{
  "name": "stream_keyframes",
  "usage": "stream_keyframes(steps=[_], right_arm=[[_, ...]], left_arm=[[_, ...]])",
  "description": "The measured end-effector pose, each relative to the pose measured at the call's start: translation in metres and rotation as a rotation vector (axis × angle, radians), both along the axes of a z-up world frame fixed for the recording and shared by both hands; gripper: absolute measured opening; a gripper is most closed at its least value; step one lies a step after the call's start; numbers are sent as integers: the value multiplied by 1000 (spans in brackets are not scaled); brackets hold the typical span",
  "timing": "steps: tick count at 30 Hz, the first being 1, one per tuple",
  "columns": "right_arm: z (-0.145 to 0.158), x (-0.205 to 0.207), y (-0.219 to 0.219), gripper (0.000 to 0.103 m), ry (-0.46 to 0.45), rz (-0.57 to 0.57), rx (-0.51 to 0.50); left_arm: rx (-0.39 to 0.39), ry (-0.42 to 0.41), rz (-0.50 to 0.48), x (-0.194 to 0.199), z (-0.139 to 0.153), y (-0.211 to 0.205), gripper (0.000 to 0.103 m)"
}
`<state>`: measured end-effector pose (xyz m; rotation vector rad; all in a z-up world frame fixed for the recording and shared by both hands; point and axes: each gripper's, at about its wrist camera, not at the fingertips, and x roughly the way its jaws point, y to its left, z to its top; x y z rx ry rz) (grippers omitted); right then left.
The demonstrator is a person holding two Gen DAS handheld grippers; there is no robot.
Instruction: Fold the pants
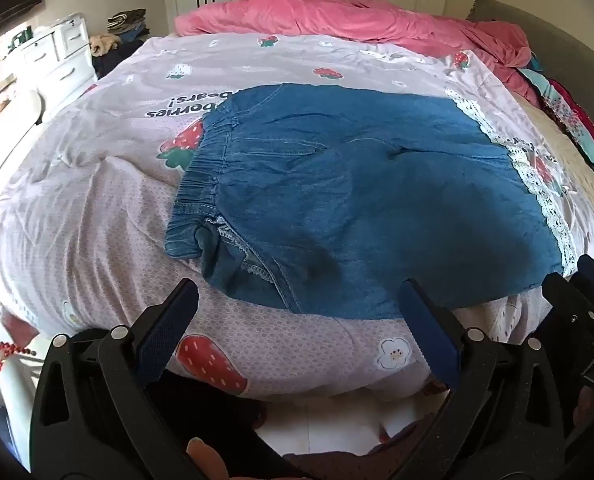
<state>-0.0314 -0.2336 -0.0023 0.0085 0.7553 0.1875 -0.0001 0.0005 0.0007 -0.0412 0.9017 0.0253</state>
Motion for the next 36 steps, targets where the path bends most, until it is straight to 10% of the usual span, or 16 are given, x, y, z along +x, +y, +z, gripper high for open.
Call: stream_keyframes(steps=[36], right_arm=[[3,-3,5,99,-4,-7,-27]], left_arm=[[-12,10,-28,-2,-4,-6,94]])
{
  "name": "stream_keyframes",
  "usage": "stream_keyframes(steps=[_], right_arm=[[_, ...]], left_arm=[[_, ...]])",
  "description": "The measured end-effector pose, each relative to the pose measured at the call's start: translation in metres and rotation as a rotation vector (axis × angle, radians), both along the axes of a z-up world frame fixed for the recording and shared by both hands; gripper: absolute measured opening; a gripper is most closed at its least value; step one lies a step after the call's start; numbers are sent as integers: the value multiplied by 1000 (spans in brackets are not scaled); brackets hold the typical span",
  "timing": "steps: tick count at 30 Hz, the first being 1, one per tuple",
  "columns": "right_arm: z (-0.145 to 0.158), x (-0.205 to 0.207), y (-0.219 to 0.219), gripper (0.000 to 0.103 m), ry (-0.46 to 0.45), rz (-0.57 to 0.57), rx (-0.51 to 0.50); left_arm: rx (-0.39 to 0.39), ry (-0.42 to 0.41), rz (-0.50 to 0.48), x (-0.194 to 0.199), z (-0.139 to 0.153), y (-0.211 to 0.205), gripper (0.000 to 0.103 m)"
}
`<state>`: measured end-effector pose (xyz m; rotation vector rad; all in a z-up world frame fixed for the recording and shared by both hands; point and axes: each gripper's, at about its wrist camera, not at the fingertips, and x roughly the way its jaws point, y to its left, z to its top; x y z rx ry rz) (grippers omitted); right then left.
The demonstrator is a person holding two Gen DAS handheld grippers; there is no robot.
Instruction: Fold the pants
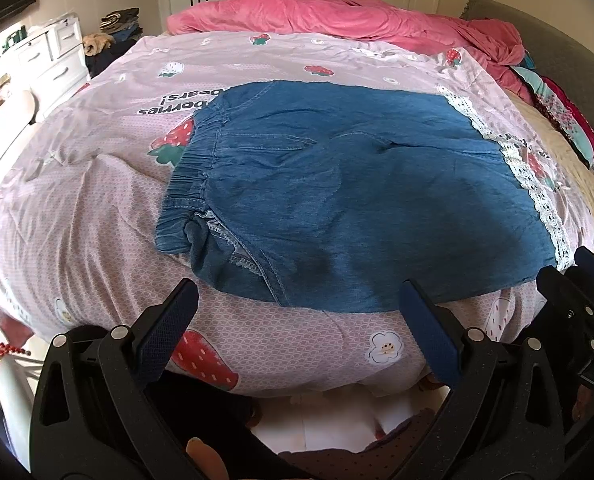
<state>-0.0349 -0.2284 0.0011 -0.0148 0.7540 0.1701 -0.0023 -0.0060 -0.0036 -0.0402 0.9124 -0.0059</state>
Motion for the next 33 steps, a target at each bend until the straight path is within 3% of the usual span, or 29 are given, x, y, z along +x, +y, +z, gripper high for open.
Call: stream_keyframes(steps=[33], right_arm=[[-1,5,-1,99,-1,3,-13]], left_arm=[[-6,0,-1,3,-1,1,94]])
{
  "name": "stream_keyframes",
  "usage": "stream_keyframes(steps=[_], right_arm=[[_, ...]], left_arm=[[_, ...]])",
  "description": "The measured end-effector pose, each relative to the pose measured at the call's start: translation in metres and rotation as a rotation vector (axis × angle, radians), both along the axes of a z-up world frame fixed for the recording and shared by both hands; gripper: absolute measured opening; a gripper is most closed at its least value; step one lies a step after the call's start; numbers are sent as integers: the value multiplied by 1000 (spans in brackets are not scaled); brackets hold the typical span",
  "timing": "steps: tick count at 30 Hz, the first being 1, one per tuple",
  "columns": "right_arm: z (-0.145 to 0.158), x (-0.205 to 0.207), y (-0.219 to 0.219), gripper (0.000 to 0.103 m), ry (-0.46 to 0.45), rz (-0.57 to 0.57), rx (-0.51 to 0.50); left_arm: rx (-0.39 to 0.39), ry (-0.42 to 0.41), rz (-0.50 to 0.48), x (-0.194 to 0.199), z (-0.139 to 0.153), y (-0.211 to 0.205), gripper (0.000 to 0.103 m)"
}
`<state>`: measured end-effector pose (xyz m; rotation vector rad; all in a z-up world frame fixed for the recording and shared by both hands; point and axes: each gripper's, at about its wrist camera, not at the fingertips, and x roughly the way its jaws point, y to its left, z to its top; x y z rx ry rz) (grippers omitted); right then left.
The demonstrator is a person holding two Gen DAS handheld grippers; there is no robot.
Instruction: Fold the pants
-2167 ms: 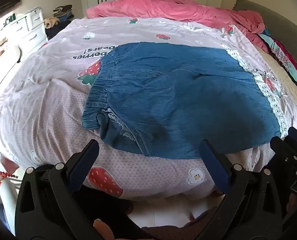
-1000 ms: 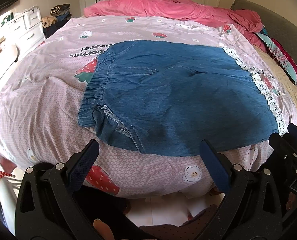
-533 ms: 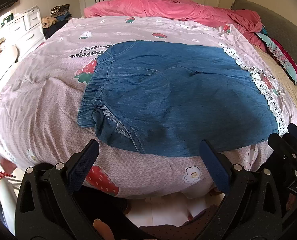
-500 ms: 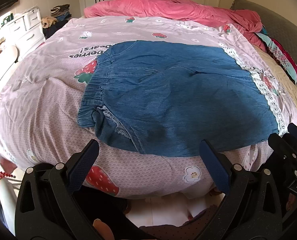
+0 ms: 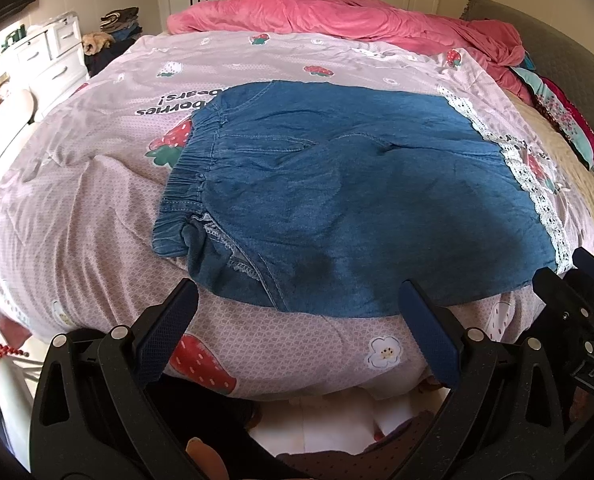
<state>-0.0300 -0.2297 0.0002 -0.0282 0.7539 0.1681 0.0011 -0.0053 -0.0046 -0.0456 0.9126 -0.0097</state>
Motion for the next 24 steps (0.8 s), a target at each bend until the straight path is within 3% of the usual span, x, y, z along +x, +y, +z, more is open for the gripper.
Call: stream_keyframes(steps=[10,24], right_arm=[[-1,19,5,99,-2,23,-10],[4,84,25,99,37,109,-15]], left_arm=[[-19,-4,-7,13,1,3,94],[-79,0,0,60,4,22,94]])
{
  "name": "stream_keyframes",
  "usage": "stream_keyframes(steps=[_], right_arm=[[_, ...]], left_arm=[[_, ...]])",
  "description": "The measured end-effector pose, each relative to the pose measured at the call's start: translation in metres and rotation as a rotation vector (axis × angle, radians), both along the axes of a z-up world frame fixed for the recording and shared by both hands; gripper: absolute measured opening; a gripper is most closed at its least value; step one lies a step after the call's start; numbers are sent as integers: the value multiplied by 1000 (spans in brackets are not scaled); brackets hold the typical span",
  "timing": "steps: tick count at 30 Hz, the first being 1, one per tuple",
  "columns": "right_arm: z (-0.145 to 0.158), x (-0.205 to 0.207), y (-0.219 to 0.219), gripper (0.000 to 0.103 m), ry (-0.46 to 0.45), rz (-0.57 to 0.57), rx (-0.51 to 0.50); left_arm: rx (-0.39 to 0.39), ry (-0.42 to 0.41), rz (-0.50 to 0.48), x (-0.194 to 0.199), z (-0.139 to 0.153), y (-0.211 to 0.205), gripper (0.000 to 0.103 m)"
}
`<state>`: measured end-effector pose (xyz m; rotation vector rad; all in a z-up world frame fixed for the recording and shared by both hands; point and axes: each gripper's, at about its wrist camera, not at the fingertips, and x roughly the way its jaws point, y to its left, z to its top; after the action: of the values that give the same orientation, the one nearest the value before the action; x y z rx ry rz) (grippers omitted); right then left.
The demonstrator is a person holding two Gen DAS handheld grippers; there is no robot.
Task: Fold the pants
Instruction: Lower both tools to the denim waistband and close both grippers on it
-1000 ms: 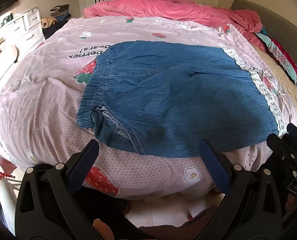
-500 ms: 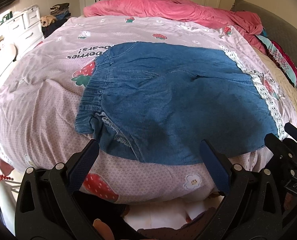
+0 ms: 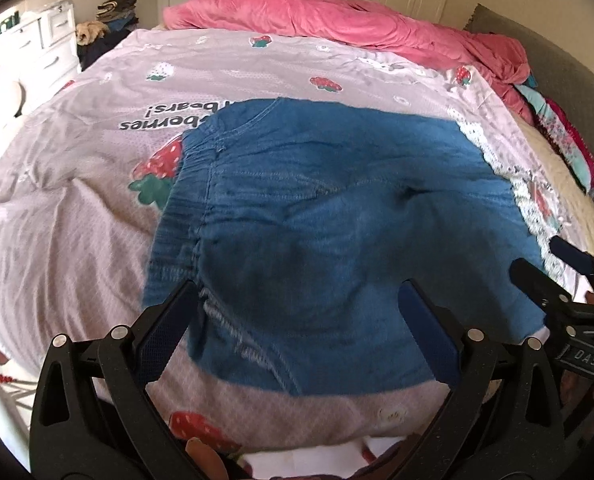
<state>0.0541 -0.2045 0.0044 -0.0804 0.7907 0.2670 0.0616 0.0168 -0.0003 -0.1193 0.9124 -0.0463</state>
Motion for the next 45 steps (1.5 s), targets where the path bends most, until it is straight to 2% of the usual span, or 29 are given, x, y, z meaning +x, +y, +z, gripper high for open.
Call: stream_keyframes(steps=[2,5,8,12,25,30,34,40,45], right_arm=[[1,14,3,99,22,11,27],[5,31,10,99,11,20,23],[13,46,9,99,-3,19,77],[19,69,8,99,4,21,85],[17,143,40,99,44,140,0],[9,170,55,99,89,184,-10],[7,186,73,99,66,229,-85],[-3,207,89,99,86,294,-118],[-9,219,100,99,72,327,-149]], left_arm=[[9,-6,5,8,2,3,94],[6,-9,8,20,5,7,94],[-8,-10,0,29,9,10,94],[-13,-11,5,44,12,16,94],[-18,42,78,110,5,66,94],[5,65,121,135,-4,91,94],[61,72,136,150,-14,103,94],[90,76,65,170,-26,103,94],[124,65,24,182,-28,101,80]])
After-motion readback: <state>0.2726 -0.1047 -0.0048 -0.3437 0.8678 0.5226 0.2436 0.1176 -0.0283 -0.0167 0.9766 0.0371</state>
